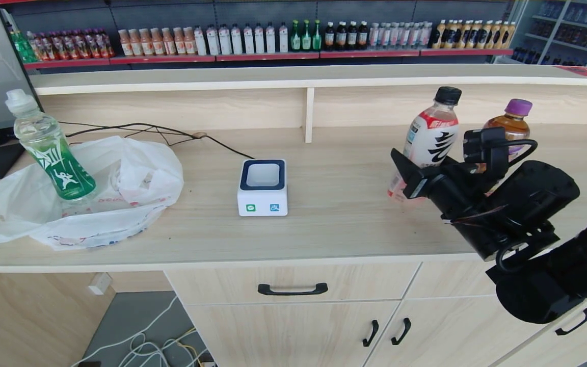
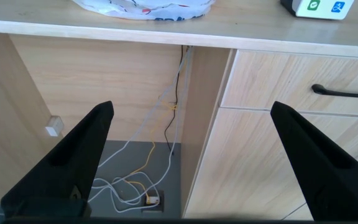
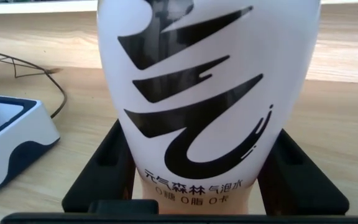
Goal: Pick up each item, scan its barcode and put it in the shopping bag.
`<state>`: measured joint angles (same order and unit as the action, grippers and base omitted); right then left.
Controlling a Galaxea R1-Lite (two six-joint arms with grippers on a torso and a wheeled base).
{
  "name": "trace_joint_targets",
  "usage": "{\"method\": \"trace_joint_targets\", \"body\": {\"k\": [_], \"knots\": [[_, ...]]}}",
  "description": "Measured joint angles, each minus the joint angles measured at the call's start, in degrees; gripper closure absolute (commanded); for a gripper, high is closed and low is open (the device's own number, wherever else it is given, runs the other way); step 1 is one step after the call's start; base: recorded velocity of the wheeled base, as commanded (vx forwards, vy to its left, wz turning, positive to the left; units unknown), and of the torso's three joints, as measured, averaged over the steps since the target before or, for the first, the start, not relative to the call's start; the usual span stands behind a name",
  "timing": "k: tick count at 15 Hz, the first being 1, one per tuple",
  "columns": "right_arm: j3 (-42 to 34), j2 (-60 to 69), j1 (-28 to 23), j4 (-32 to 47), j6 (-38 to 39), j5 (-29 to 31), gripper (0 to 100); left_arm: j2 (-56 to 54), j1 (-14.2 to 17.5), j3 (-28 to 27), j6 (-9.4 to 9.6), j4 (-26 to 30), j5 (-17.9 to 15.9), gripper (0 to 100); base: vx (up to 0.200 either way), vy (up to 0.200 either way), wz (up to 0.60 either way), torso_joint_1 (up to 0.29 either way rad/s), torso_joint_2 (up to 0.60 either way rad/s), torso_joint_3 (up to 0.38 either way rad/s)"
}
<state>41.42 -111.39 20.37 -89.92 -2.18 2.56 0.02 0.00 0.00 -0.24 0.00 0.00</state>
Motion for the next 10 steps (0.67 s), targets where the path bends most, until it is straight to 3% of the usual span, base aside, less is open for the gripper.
{"method": "trace_joint_targets", "body": {"k": [10], "knots": [[-4.2, 6.8, 5.1, 0.0, -0.3, 0.3, 100, 0.0, 0.0, 0.0, 0.0, 0.0, 0.0, 0, 0.0, 0.0, 0.0, 0.0, 0.0, 0.0]]}}
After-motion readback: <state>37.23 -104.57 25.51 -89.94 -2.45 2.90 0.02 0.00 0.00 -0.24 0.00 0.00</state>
